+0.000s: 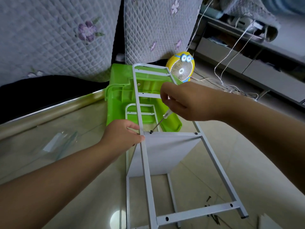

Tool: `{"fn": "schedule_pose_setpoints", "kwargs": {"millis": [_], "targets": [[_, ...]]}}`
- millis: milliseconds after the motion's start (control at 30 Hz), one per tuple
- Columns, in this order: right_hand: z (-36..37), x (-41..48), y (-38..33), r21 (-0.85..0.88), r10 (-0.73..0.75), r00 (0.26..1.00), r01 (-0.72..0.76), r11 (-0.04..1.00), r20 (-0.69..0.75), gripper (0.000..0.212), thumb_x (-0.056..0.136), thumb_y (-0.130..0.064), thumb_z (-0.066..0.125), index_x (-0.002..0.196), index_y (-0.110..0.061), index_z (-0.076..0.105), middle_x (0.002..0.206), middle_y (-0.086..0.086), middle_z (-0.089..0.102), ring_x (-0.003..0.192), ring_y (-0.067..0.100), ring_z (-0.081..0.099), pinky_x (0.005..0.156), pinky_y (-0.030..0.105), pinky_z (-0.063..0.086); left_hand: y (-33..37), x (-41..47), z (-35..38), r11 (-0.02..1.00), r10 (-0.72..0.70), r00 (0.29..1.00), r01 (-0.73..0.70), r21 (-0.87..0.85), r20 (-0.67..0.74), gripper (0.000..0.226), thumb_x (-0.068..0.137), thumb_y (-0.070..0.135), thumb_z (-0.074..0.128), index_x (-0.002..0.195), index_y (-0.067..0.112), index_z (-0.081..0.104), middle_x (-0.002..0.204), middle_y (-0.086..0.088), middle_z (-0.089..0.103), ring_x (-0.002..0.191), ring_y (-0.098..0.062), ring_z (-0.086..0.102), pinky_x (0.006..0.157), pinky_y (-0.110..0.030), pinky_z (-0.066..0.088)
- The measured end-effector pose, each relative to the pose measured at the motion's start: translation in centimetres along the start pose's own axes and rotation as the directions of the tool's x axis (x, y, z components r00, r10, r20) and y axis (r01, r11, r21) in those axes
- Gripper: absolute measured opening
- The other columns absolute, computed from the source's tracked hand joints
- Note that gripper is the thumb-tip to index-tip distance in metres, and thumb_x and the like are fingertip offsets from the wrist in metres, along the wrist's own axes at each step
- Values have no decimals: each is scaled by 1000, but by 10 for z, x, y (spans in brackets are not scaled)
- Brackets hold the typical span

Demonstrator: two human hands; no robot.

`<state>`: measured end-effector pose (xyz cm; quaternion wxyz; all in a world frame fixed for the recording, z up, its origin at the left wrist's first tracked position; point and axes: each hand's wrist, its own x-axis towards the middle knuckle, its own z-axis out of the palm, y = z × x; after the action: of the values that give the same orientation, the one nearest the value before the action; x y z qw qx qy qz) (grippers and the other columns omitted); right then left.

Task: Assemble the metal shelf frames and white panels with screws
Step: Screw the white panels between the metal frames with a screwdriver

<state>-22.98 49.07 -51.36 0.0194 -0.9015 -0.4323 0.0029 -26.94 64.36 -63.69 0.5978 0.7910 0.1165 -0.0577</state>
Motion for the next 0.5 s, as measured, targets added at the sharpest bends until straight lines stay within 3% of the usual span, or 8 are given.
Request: {"fn": "schedule_pose_setpoints", "kwargs": {"millis": [100,200,333,433,500], "targets": [[1,3,5,-43,-85,983,79,996,-160,36,85,-32,46,79,1,59,58,4,54,50,19,41,50,24,21,0,-1,0,1000,6,1000,-6,5,2,22,72,5,76,88,13,63,73,-3,66,63,-17,61,65,-22,48],[9,6,6,-84,-112,970,96,992,-214,37,85,-26,43,70,4,60,58,16,57,49,29,53,50,29,32,-1,0,1,1000,10,1000,-10,11,1,22,72,5,76,88,13,63,74,-3,66,63,-17,61,68,-23,49],[24,-2,7,-74,-120,985,111,991,-122,35,86,-19,35,86,7,58,79,23,53,54,35,53,48,35,48,-2,1,1,1000,2,1000,-2,9,-1,22,71,7,77,86,13,64,76,-4,67,65,-17,61,73,-29,50],[16,-2,18,-121,-100,994,95,988,-37,30,83,-10,37,97,7,57,87,24,55,62,36,56,58,32,45,0,1,-2,1000,-10,1000,10,4,10,20,70,6,77,79,16,62,74,-5,67,62,-16,61,70,-27,51],[8,2,25,-161,-67,998,65,985,-4,25,87,-4,41,104,3,58,96,22,59,79,36,59,67,31,43,0,1,-3,1000,-12,1000,12,-7,21,21,70,4,77,76,17,61,72,-8,67,57,-16,59,66,-26,50]]}}
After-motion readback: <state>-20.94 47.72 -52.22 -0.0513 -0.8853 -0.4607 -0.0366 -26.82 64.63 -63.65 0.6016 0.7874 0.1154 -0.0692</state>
